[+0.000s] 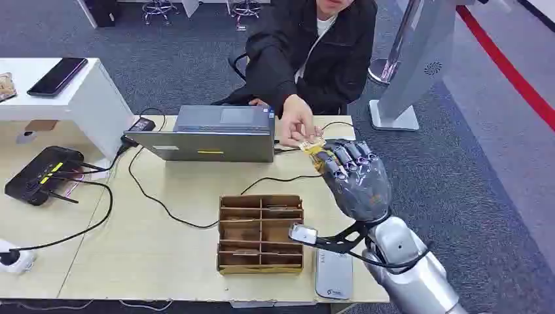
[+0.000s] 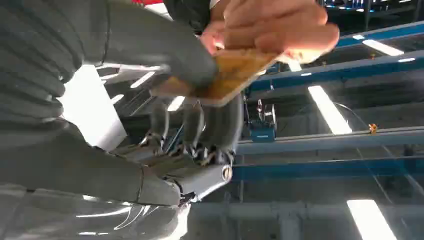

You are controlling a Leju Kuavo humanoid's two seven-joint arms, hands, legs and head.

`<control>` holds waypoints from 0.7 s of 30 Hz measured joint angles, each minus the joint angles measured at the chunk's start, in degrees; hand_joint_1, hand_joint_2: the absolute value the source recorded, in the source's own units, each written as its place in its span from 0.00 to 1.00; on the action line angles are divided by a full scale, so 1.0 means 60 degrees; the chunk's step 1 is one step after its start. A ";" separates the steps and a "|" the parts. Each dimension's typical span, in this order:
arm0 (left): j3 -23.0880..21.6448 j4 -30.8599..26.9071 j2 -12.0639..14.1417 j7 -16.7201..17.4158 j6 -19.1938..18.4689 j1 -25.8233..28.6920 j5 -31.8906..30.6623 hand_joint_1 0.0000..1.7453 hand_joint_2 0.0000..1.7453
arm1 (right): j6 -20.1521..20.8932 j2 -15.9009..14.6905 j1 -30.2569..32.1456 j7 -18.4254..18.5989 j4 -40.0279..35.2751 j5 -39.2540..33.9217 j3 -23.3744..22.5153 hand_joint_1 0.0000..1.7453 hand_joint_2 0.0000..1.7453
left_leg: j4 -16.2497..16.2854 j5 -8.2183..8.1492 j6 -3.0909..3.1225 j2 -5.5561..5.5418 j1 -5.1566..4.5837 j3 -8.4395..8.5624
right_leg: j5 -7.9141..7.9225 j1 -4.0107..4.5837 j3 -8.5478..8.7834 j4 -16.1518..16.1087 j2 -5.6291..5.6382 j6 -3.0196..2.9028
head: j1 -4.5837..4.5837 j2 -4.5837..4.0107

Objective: Pass the card to the sensor for recognition and then transmit it.

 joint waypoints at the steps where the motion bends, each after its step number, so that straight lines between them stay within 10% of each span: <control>1: -0.0004 0.0000 0.0000 0.0000 0.0000 0.0000 -0.0004 0.00 0.00 | -0.0004 -0.0011 -0.0016 0.0004 0.0015 -0.0007 0.0018 1.00 1.00 | 0.0000 0.0000 0.0000 0.0000 0.0000 0.0000 | 0.0000 0.0000 0.0000 0.0000 0.0000 0.0000 | 0.0004 0.0000; 21: -0.0055 0.0000 0.0000 0.0029 0.0011 -0.0005 -0.0076 0.00 0.00 | -0.0051 -0.0076 -0.0094 0.0092 0.0062 -0.0661 0.0226 1.00 1.00 | 0.0000 0.0000 0.0000 0.0000 0.0000 0.0001 | 0.0001 0.0000 0.0000 0.0000 0.0000 -0.0001 | 0.0000 0.0000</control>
